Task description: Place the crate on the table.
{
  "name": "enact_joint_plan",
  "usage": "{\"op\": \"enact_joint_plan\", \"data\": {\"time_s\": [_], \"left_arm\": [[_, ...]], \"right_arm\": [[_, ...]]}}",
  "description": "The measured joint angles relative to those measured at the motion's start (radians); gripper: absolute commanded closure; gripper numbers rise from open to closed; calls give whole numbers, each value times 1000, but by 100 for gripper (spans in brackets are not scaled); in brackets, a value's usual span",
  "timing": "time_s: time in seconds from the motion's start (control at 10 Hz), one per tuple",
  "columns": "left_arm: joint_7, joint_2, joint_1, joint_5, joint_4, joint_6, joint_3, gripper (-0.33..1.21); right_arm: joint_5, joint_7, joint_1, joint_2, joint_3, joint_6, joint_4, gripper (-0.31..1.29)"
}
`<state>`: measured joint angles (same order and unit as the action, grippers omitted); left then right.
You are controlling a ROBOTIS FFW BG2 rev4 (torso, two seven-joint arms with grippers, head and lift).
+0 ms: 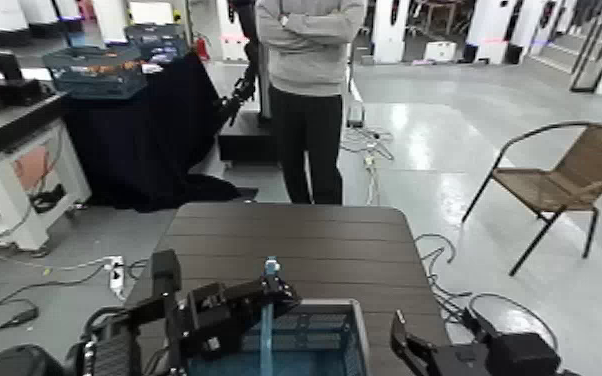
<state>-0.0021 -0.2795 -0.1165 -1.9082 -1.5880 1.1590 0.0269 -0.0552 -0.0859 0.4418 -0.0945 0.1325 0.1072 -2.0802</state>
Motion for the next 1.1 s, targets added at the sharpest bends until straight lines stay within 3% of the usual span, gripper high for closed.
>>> {"op": "enact_joint_plan", "data": {"time_s": [0.6, 1.1], "left_arm": [[1, -5, -7, 0, 5, 2, -1, 120], [-15, -40, -120, 27, 118, 50, 38, 120]], "right_arm": [[-2, 2, -1, 3, 3, -4, 4, 15], [-10, 2, -6, 6, 9, -10, 13, 15]]}}
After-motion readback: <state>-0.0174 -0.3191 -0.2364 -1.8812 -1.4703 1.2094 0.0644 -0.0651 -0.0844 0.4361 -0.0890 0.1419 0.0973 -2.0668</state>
